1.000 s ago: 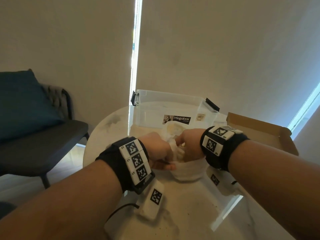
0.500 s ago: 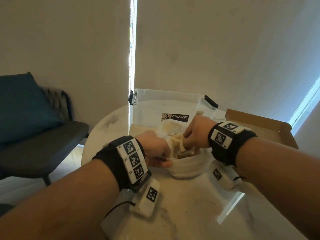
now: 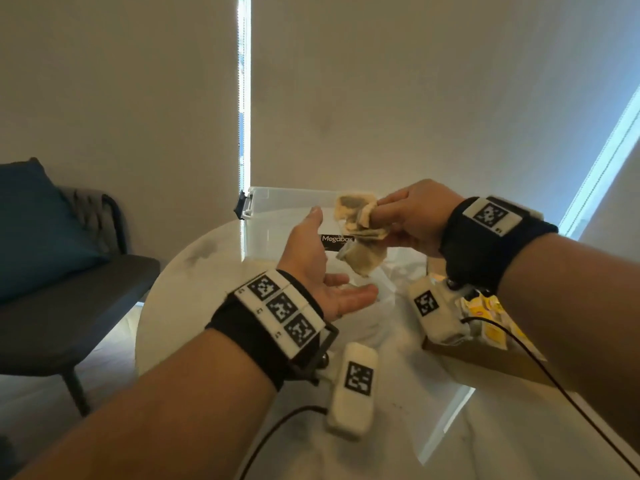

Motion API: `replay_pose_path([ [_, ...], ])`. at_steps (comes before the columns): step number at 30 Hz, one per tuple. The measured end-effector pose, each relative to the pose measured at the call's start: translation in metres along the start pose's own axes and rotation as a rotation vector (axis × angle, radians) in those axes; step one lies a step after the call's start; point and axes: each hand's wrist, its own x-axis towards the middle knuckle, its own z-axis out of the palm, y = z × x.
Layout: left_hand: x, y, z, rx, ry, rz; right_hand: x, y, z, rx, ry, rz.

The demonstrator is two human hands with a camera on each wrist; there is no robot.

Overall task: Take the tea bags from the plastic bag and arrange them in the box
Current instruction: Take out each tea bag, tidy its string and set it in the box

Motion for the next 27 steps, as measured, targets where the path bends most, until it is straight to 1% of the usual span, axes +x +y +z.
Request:
replay_pose_path([
  [2, 0.01, -0.007, 0.003, -0.132, -0.063, -0.01, -0.006, -0.006, 0.002, -0.024, -0.027, -0.017],
  [4, 0.014, -0.013, 0.007, -0.242, -0.164, 0.016, -0.013, -0.007, 0.005, -0.102, -0.071, -0.009],
  [6, 0.014, -0.018, 0.011, -0.34, -0.29, 0.044, -0.018, -0.004, 0.011, -0.278, -0.106, 0.017],
  [7, 0.012, -0.02, 0.015, -0.373, -0.328, 0.05, -0.018, -0.001, 0.014, -0.424, -0.114, 0.011],
  [9, 0.012, -0.025, 0.021, -0.38, -0.324, 0.063, -0.017, 0.003, 0.017, -0.705, -0.109, -0.05],
  [11, 0.016, -0.03, 0.027, -0.348, -0.275, 0.108, -0.018, 0.002, 0.017, -0.814, -0.091, -0.088],
  [13, 0.023, -0.034, 0.03, -0.329, -0.201, 0.146, -0.02, -0.001, 0.012, -0.788, -0.067, -0.083],
  [14, 0.024, -0.035, 0.032, -0.349, -0.205, 0.138, -0.022, -0.003, 0.008, -0.737, -0.049, -0.079],
  [16, 0.024, -0.038, 0.036, -0.45, -0.231, 0.076, -0.026, -0.008, -0.003, -0.627, 0.005, -0.09],
  [17, 0.024, -0.039, 0.039, -0.481, -0.236, 0.074, -0.029, -0.01, -0.01, -0.584, 0.046, -0.098],
  [20, 0.022, -0.039, 0.05, -0.55, -0.201, 0.122, -0.039, -0.01, -0.031, -0.614, 0.184, -0.1],
  [21, 0.022, -0.039, 0.054, -0.562, -0.213, 0.135, -0.043, -0.007, -0.036, -0.621, 0.187, -0.061],
  [22, 0.024, -0.039, 0.058, -0.565, -0.229, 0.149, -0.046, -0.002, -0.04, -0.593, 0.157, 0.006],
  [24, 0.029, -0.041, 0.064, -0.556, -0.249, 0.159, -0.054, 0.006, -0.043, -0.461, 0.09, 0.121],
  [26, 0.033, -0.045, 0.071, -0.515, -0.226, 0.149, -0.058, 0.013, -0.046, -0.368, 0.086, 0.129],
  [27, 0.034, -0.047, 0.075, -0.507, -0.222, 0.147, -0.059, 0.017, -0.048, -0.366, 0.096, 0.112],
])
